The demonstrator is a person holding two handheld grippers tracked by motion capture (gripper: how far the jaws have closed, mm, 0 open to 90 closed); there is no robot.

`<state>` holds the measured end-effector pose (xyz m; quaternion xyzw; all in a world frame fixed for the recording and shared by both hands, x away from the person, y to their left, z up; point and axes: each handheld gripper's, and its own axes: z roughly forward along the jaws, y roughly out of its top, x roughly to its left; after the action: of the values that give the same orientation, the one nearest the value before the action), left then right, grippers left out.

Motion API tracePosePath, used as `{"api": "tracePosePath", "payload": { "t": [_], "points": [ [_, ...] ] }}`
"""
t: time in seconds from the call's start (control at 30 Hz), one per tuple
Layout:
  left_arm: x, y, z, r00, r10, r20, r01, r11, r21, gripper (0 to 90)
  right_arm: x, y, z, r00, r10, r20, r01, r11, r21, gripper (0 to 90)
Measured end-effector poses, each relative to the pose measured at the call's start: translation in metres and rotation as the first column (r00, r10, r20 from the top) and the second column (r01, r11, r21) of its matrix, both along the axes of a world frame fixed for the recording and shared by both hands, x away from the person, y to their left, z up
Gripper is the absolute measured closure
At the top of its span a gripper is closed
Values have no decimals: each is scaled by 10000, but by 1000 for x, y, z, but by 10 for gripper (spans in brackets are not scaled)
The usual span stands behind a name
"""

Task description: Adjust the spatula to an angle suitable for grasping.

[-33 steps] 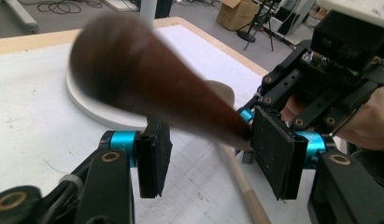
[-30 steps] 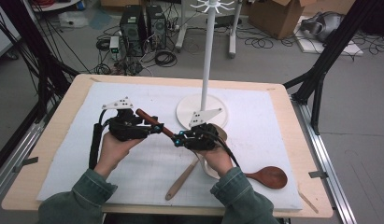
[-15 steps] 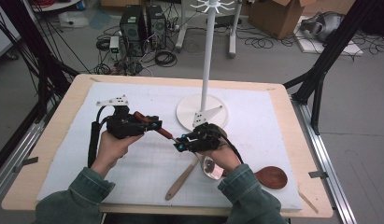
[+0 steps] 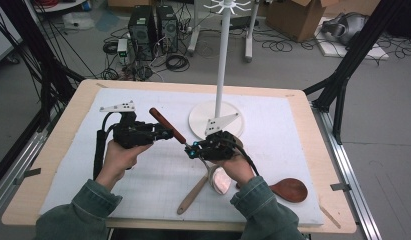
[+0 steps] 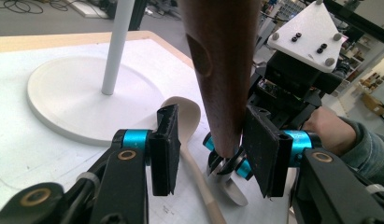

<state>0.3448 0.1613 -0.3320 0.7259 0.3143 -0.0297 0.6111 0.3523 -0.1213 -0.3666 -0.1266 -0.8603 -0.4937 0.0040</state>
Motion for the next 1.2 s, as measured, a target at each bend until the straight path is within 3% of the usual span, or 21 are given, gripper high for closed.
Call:
{"api": "tracePosePath", "payload": {
  "t": [0.17,0.3,0.57,0.67,0.73,1.03,1.2],
  "points": [
    [-4,-4,15,9992,28,402,-32,9999,106,606,-4,3,9,9992,-338,217,336,9994,92,842],
    [-6,-4,22,9982,-37,602,33,10000,75,655,-5,3,11,9994,-265,213,263,9996,96,835],
    [-5,-2,22,9976,-535,449,546,9982,-245,713,6,2,18,9986,483,-200,-473,9977,480,757],
    [-4,-3,22,9971,-614,440,632,9972,-405,721,10,2,18,9950,826,-553,-788,9946,676,791],
    [-4,-3,22,9973,-605,418,624,9971,-443,721,9,2,18,9932,1042,-519,-1002,9922,737,835],
    [-6,-8,33,9978,-308,583,322,9992,-230,673,2,1,29,9998,168,75,-174,9945,1032,843],
    [-5,-13,44,9965,-295,780,301,9995,-69,668,-2,2,40,9965,-701,453,651,9925,1035,844]
  ]
}}
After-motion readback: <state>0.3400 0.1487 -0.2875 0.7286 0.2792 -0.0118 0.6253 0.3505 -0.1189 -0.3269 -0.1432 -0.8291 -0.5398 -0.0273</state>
